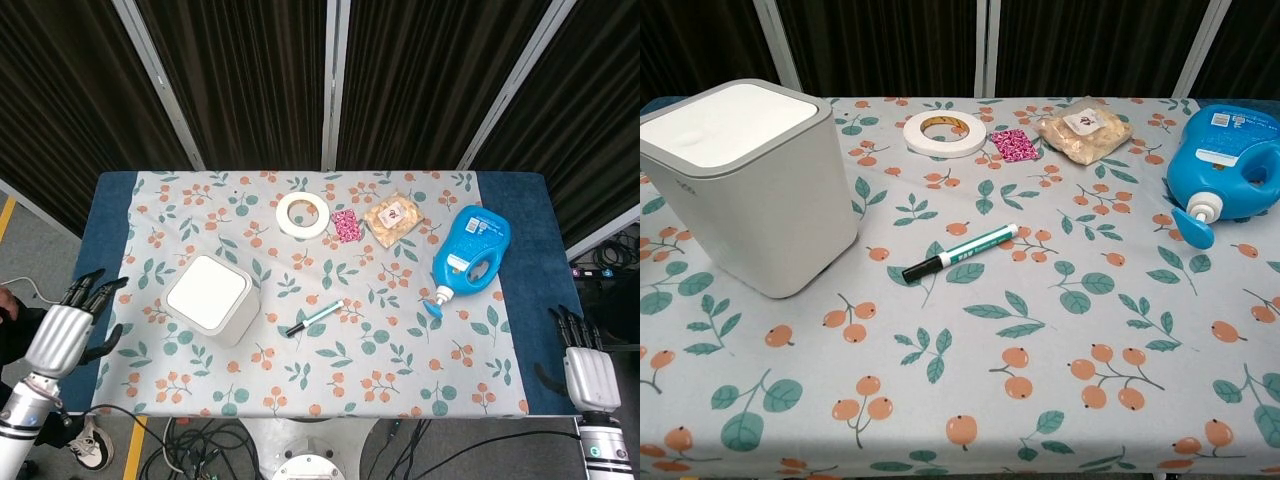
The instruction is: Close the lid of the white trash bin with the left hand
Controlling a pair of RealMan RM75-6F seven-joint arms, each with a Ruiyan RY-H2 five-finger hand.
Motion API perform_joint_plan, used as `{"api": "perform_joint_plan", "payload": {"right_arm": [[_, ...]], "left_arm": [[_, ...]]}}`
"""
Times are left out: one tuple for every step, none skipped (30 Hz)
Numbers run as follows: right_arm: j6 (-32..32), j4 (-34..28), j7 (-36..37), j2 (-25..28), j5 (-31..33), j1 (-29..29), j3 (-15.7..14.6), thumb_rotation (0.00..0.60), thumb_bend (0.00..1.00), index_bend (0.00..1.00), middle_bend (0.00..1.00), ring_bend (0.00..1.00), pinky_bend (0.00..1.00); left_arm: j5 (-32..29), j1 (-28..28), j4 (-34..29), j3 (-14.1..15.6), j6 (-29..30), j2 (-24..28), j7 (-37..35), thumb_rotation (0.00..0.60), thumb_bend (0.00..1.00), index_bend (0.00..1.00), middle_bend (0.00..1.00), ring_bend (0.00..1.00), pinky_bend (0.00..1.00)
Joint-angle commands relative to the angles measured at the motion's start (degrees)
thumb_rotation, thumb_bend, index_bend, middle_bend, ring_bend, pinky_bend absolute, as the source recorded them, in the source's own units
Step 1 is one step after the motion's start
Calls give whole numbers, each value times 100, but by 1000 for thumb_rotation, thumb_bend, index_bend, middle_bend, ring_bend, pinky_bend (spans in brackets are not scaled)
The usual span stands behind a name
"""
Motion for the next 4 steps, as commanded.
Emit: {"api": "perform_joint_plan", "payload": {"right_arm": [[13, -31, -3, 13, 3, -8, 3, 600, 177, 0, 0, 0, 0], [18, -45, -10, 14, 2, -10, 3, 600, 177, 0, 0, 0, 0], [21, -60, -25, 12, 1, -10, 3, 600, 178, 0, 0, 0, 0], [20, -70, -40, 9, -1, -8, 2, 600, 178, 0, 0, 0, 0]], "left_arm": [[-319, 355, 486, 89, 182, -300, -12, 600, 439, 108, 144, 36, 115], [-374, 422, 598, 82, 217, -364, -4, 600, 437, 108, 137, 36, 115], [-426, 502, 734, 74, 264, -440, 15, 600, 435, 108, 133, 36, 115], [-452, 551, 819, 66, 295, -488, 19, 600, 431, 108, 132, 36, 115]]}}
